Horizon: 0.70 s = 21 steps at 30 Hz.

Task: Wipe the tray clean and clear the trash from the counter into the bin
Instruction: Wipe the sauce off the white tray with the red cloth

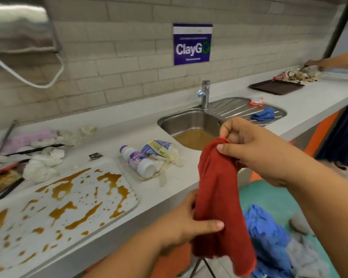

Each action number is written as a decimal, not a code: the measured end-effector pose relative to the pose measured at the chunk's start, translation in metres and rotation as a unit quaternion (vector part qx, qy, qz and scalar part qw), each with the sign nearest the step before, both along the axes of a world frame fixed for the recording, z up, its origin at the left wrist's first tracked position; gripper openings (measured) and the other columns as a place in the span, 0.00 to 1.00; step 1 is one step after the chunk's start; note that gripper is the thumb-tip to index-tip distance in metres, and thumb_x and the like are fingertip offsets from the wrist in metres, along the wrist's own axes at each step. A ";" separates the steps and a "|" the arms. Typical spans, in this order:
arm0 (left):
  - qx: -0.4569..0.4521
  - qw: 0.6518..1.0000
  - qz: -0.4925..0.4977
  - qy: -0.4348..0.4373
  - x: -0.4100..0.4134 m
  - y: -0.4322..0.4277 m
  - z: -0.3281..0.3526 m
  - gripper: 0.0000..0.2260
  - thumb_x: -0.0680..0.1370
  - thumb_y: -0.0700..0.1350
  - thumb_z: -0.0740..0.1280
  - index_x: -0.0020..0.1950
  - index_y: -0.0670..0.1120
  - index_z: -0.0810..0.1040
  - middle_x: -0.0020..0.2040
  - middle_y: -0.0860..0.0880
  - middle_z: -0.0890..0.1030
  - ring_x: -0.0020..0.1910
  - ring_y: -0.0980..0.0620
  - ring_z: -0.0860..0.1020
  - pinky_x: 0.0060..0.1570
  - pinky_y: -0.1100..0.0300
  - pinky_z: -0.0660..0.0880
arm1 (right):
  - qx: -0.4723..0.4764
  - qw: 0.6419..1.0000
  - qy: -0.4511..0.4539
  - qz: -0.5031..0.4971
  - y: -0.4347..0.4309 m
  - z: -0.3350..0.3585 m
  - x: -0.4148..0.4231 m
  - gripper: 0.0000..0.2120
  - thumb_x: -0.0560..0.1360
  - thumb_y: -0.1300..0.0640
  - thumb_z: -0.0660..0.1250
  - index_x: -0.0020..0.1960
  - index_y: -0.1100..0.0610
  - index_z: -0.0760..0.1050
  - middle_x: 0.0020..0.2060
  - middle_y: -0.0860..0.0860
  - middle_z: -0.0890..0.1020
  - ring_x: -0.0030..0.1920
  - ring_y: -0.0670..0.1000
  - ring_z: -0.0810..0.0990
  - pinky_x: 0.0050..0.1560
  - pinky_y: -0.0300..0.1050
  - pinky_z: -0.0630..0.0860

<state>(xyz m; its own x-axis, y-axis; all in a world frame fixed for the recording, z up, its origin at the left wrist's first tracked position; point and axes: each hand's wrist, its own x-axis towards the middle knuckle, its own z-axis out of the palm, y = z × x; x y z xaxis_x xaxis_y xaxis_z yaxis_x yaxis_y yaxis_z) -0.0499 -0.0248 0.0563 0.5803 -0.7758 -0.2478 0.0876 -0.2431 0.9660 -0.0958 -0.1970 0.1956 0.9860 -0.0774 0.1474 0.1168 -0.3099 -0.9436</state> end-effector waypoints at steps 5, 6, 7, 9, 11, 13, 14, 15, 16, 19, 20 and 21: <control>0.068 0.985 0.159 -0.009 -0.001 0.068 0.001 0.10 0.71 0.51 0.68 0.51 0.55 0.79 0.50 0.44 0.83 0.53 0.40 0.80 0.56 0.40 0.74 | -0.229 0.973 0.025 -0.017 0.030 -0.054 0.002 0.13 0.72 0.64 0.67 0.45 0.44 0.74 0.42 0.46 0.79 0.39 0.46 0.79 0.43 0.48 0.78; 0.068 0.980 0.189 0.000 0.000 0.080 0.003 0.07 0.71 0.50 0.69 0.49 0.55 0.80 0.49 0.44 0.83 0.52 0.40 0.81 0.56 0.40 0.75 | -0.259 0.965 0.030 0.014 0.039 -0.066 0.002 0.14 0.72 0.60 0.69 0.47 0.40 0.74 0.48 0.43 0.77 0.46 0.41 0.78 0.49 0.43 0.76; 0.062 0.975 0.212 0.005 0.000 0.092 0.004 0.06 0.72 0.49 0.69 0.47 0.55 0.80 0.48 0.43 0.83 0.52 0.41 0.81 0.55 0.40 0.76 | -0.257 0.964 0.036 0.059 0.052 -0.078 0.001 0.15 0.72 0.56 0.71 0.51 0.37 0.73 0.54 0.41 0.73 0.53 0.37 0.74 0.53 0.36 0.73; 0.022 0.969 0.242 0.039 -0.004 0.111 0.008 0.07 0.74 0.45 0.68 0.52 0.51 0.79 0.50 0.41 0.83 0.53 0.42 0.81 0.57 0.40 0.75 | -0.166 0.973 0.068 0.146 0.086 -0.106 -0.001 0.26 0.71 0.48 0.73 0.63 0.33 0.67 0.65 0.37 0.64 0.63 0.30 0.64 0.61 0.30 0.67; -0.053 0.961 0.253 0.095 -0.010 0.128 0.013 0.11 0.77 0.39 0.64 0.58 0.44 0.77 0.53 0.40 0.82 0.54 0.43 0.81 0.59 0.44 0.76 | -0.057 0.979 0.069 0.184 0.122 -0.135 -0.003 0.36 0.68 0.45 0.75 0.69 0.31 0.60 0.70 0.37 0.60 0.70 0.34 0.61 0.68 0.38 0.66; -0.108 0.949 0.263 0.138 -0.016 0.146 0.018 0.12 0.78 0.36 0.61 0.60 0.41 0.76 0.55 0.39 0.81 0.55 0.43 0.80 0.58 0.49 0.76 | -0.012 0.987 0.024 0.159 0.155 -0.159 -0.006 0.36 0.68 0.48 0.75 0.69 0.32 0.60 0.69 0.38 0.66 0.69 0.38 0.66 0.67 0.38 0.68; -0.120 0.945 0.266 0.146 -0.018 0.157 0.019 0.12 0.78 0.37 0.61 0.60 0.41 0.76 0.55 0.39 0.81 0.56 0.43 0.80 0.57 0.51 0.76 | 0.008 0.992 0.009 0.128 0.168 -0.165 -0.007 0.32 0.71 0.51 0.73 0.68 0.34 0.63 0.66 0.38 0.71 0.66 0.39 0.70 0.64 0.36 0.70; -0.113 0.947 0.269 0.135 -0.019 0.168 0.019 0.11 0.79 0.38 0.61 0.60 0.42 0.76 0.55 0.40 0.81 0.57 0.44 0.80 0.57 0.52 0.76 | 0.032 0.995 0.003 0.097 0.178 -0.168 -0.006 0.27 0.73 0.56 0.71 0.66 0.36 0.67 0.61 0.37 0.76 0.63 0.40 0.74 0.60 0.35 0.73; -0.087 0.952 0.276 0.100 -0.020 0.180 0.018 0.10 0.79 0.40 0.62 0.59 0.44 0.77 0.55 0.42 0.82 0.56 0.46 0.80 0.56 0.53 0.77 | 0.048 0.996 0.008 0.075 0.186 -0.170 -0.003 0.23 0.75 0.61 0.69 0.64 0.39 0.71 0.57 0.38 0.79 0.59 0.41 0.78 0.55 0.35 0.76; 0.067 0.926 0.345 -0.138 -0.015 0.226 0.001 0.07 0.78 0.47 0.65 0.55 0.53 0.77 0.55 0.57 0.80 0.53 0.58 0.78 0.52 0.62 0.76 | 0.057 0.997 0.039 0.044 0.197 -0.162 0.008 0.19 0.78 0.64 0.64 0.58 0.41 0.75 0.51 0.45 0.83 0.48 0.49 0.83 0.46 0.45 0.81; 0.115 0.889 0.382 -0.223 -0.011 0.246 -0.006 0.08 0.77 0.48 0.66 0.55 0.55 0.77 0.55 0.60 0.77 0.54 0.60 0.76 0.51 0.66 0.74 | 0.053 0.997 0.040 0.027 0.196 -0.158 0.014 0.18 0.78 0.64 0.63 0.57 0.41 0.75 0.50 0.47 0.83 0.46 0.48 0.83 0.45 0.45 0.81; 0.155 0.849 0.412 -0.293 -0.008 0.267 -0.015 0.09 0.76 0.48 0.67 0.56 0.56 0.76 0.56 0.61 0.75 0.56 0.59 0.75 0.52 0.66 0.72 | 0.045 0.998 0.035 0.003 0.194 -0.153 0.020 0.18 0.78 0.64 0.63 0.55 0.40 0.75 0.48 0.46 0.83 0.45 0.46 0.83 0.44 0.41 0.81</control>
<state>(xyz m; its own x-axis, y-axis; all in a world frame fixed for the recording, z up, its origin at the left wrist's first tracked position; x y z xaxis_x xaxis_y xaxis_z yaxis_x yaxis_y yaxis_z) -0.0578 0.2422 0.0413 0.9884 0.0034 0.1520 -0.1216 -0.5823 0.8038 -0.0759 -0.0035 0.0421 0.9942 -0.0818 0.0702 0.0503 -0.2234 -0.9734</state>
